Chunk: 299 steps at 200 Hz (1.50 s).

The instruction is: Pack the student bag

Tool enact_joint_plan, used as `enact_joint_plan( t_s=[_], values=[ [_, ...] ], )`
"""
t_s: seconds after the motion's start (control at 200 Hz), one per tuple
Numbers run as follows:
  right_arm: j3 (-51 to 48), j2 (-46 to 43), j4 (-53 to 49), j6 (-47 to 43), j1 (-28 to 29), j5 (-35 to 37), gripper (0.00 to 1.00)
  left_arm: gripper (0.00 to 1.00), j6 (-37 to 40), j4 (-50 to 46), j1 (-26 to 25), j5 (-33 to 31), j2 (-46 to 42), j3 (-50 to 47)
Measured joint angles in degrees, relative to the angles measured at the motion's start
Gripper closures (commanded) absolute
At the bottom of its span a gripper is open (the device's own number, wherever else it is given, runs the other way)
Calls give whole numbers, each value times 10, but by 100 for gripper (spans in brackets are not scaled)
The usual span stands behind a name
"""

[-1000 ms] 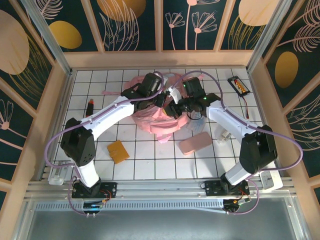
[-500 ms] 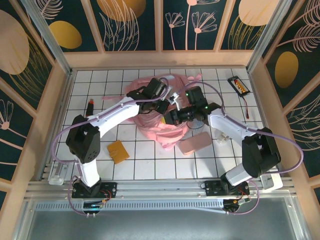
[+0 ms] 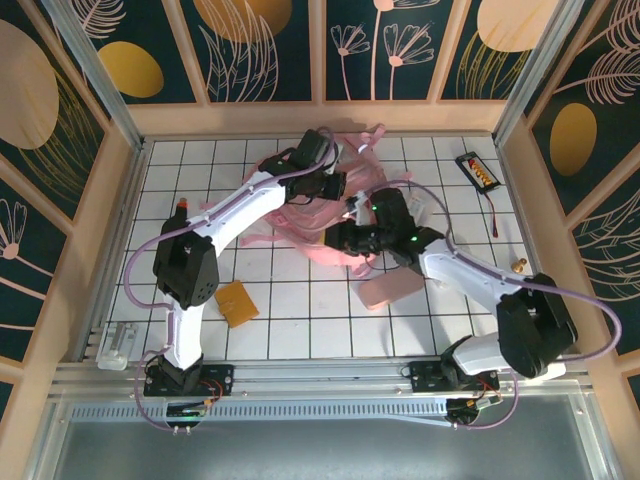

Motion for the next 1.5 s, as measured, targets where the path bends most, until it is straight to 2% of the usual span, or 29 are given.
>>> enact_joint_plan(
  t_s=[0.105,0.165,0.22,0.375,0.555,0.756,0.816,0.881,1.006,1.071,1.096,1.206,1.271,1.301,1.346,1.411,1.496],
  values=[
    [27,-19,-73,-30,-83,45,62,100,0,15,5,23,0,10],
    [38,-20,-84,-33,-129,55,55,100,1,23,9,38,1,7],
    [40,-20,-83,-29,-150,56,54,100,0,36,12,50,1,-4],
    [51,-8,-84,-18,-159,41,52,100,0,69,14,73,1,-38],
    [68,34,-39,22,-158,22,54,100,0,99,14,88,1,-60],
    [68,63,-19,39,-157,30,53,100,-5,112,19,102,1,-73],
    [67,69,-3,46,-156,30,55,100,-6,114,21,108,1,-73],
    [67,81,22,57,-152,25,61,100,-6,117,23,114,1,-74],
    [67,110,82,89,-131,16,87,100,-8,121,27,119,1,-77],
    [67,120,101,102,-126,15,97,78,-13,126,34,128,0,-82],
    [66,123,108,104,-125,15,100,74,-14,130,36,131,0,-84],
    [58,132,129,127,-121,12,100,65,-30,154,47,138,-23,-117],
    [55,138,138,139,-120,9,100,50,-36,173,52,132,-79,-180],
    [55,142,142,145,-119,9,100,47,-42,184,54,128,-117,-221],
    [55,147,151,154,-116,9,100,48,-56,199,57,126,-181,-287],
    [55,155,164,167,-106,9,100,56,-90,232,57,137,-269,-370],
    [56,166,176,183,-89,10,100,53,-148,291,47,162,-321,-440]
  ],
)
